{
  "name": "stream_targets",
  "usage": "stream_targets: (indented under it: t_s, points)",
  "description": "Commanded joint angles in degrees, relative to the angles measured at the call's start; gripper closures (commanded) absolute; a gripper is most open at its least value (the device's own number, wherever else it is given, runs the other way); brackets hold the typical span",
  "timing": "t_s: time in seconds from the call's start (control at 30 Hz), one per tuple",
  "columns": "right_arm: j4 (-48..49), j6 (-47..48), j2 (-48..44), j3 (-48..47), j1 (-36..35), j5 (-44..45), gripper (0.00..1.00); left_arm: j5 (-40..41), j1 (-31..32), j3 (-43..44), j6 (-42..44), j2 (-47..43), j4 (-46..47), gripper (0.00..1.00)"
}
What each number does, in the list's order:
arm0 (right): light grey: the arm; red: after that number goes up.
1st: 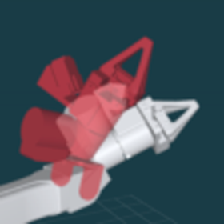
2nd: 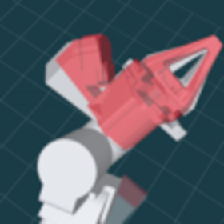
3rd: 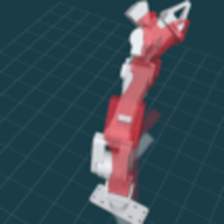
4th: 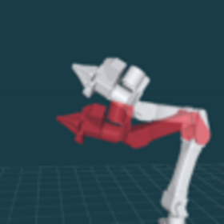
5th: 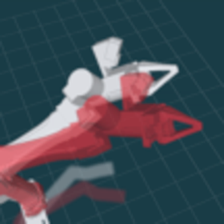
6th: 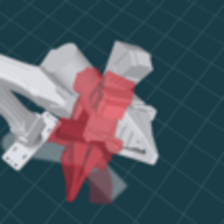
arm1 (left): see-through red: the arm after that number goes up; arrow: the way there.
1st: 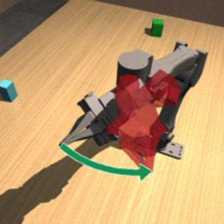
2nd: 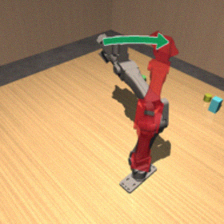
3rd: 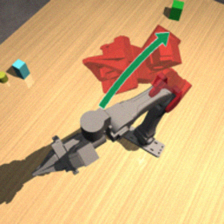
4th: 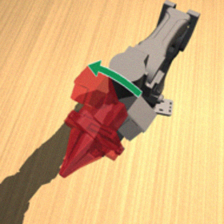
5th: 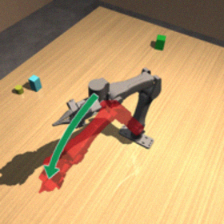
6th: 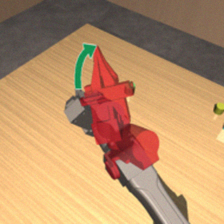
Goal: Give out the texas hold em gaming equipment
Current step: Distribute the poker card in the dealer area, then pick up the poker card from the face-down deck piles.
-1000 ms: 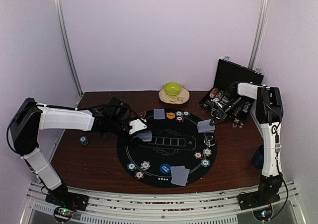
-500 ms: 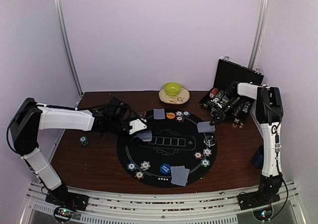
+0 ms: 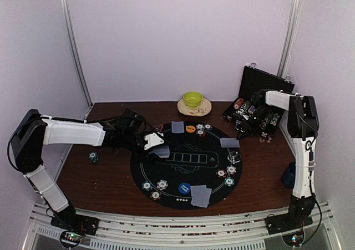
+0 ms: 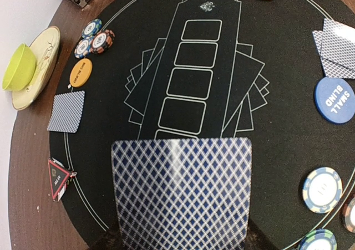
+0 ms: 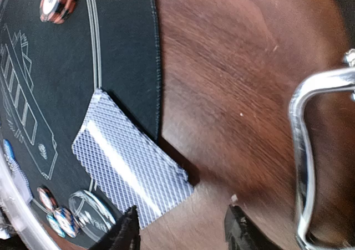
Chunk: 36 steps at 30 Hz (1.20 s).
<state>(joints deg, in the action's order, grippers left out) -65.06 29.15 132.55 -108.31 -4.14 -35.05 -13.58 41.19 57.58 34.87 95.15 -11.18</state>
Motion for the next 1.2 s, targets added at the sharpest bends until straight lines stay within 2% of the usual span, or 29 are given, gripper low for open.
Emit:
stream_targets:
  t_s: [0.0, 0.07, 0.1, 0.13, 0.37, 0.47, 0.57, 0.67, 0.83, 0.9, 1.03, 1.1, 1.17]
  points:
    - [3.6, -2.7, -9.9, 1.8, -2.1, 10.5, 0.40, 0.5, -0.3, 0.2, 0.4, 0.0, 1.7, 0.48]
    - [5.6, -4.0, -13.9, 3.4, -3.0, 15.8, 0.27, 0.5, -0.3, 0.3, 0.3, 0.0, 1.7, 0.48]
    - [6.8, -4.8, -16.0, 4.1, -3.4, 18.3, 0.09, 0.5, -0.3, 0.3, 0.2, 0.0, 1.6, 0.48]
    - [8.0, -6.0, -17.8, 4.5, -3.9, 21.5, 0.01, 0.7, -0.3, 0.4, 0.1, 0.0, 1.7, 0.48]
    - [18.4, -10.0, -28.7, 8.4, -11.1, 45.0, 0.00, 4.6, -0.4, 1.7, -1.8, -0.5, 2.4, 0.48]
    - [22.1, -11.7, -29.2, 9.0, -15.8, 55.1, 0.00, 6.4, -0.4, 2.1, -2.9, -0.5, 2.9, 0.48]
    - [24.8, -15.9, -27.8, 6.5, -18.9, 61.5, 0.00, 9.5, -0.5, 2.5, -4.2, 0.0, 4.6, 0.48]
    - [28.1, -19.5, -27.3, 3.9, -19.5, 58.9, 0.00, 10.6, -1.2, 3.8, -6.2, 1.1, 5.0, 0.48]
    - [30.4, -21.7, -25.9, -1.6, -19.7, 41.6, 0.00, 12.0, -2.2, 6.5, -8.4, 1.9, 4.6, 0.48]
    - [32.2, -21.2, -25.5, -2.2, -20.8, 37.8, 0.00, 12.0, -2.6, 6.9, -8.4, 1.8, 4.4, 0.48]
    - [41.6, -18.7, -28.8, 5.5, -23.1, 26.3, 0.00, 11.5, -3.3, 6.9, -8.2, 1.2, 5.0, 0.48]
    - [45.7, -20.5, -29.8, 9.4, -24.5, 24.9, 0.00, 11.0, -3.8, 6.9, -8.3, 1.1, 5.8, 0.48]
    - [42.0, -19.8, -28.0, 7.1, -26.3, 23.9, 0.00, 9.8, -4.5, 7.7, -8.4, 1.2, 5.9, 0.48]
